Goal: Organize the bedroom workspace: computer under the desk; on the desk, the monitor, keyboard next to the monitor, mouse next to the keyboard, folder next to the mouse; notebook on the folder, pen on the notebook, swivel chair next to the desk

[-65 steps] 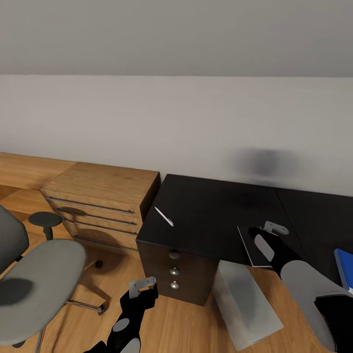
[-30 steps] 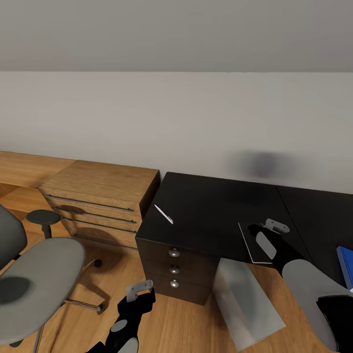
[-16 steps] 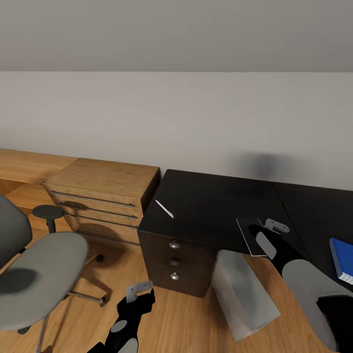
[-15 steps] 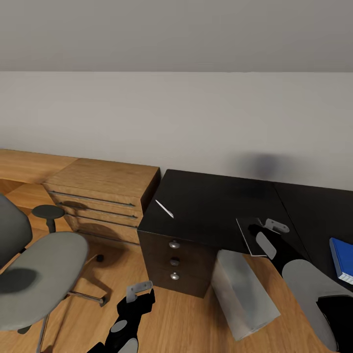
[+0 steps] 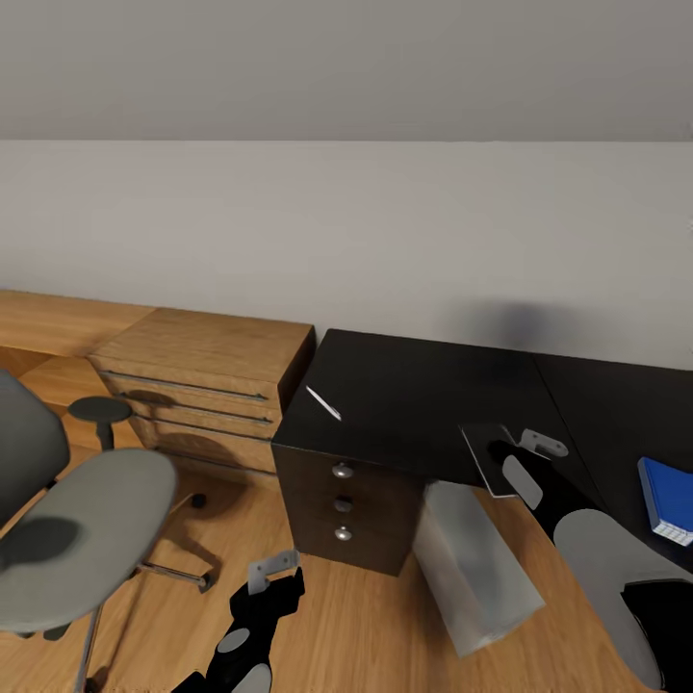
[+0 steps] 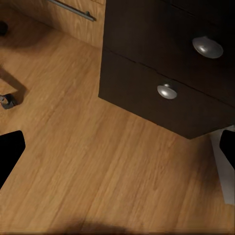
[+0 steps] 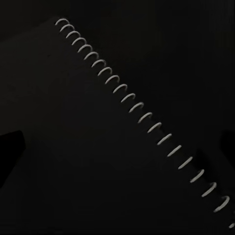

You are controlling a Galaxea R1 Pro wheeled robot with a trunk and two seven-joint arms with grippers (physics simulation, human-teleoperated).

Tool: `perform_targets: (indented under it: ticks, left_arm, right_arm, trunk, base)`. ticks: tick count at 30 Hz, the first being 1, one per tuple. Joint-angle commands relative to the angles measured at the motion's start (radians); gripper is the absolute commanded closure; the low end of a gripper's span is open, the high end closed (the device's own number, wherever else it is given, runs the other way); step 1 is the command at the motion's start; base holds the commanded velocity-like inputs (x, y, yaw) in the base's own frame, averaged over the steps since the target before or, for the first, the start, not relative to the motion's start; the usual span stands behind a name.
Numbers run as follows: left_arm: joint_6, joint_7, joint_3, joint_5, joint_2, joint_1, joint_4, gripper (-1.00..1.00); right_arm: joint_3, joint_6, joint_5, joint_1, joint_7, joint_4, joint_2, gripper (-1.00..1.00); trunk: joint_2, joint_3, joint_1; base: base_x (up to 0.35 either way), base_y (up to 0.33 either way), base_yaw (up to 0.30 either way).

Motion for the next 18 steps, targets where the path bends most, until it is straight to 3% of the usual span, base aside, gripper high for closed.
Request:
perform_targets:
  ticks: [1, 18]
  left_arm:
    - [0.005, 0.007, -0.003, 0.002, 0.001, -0.002, -0.002, -1.0]
    - [0.005, 0.007, -0.003, 0.002, 0.001, -0.001, -0.002, -1.0]
  right_arm:
    - [0.009, 0.006, -0.015, 0.0, -0.008, 0.026, -0.001, -1.0]
    - [0.009, 0.006, -0.016, 0.001, -0.008, 0.026, -0.001, -1.0]
  trunk:
    - [-0.001, -0.001, 0.0]
    - [-0.001, -0.001, 0.0]
  base:
    - [-0.176, 0.0, 0.0]
    - [-0.035, 0.0, 0.0]
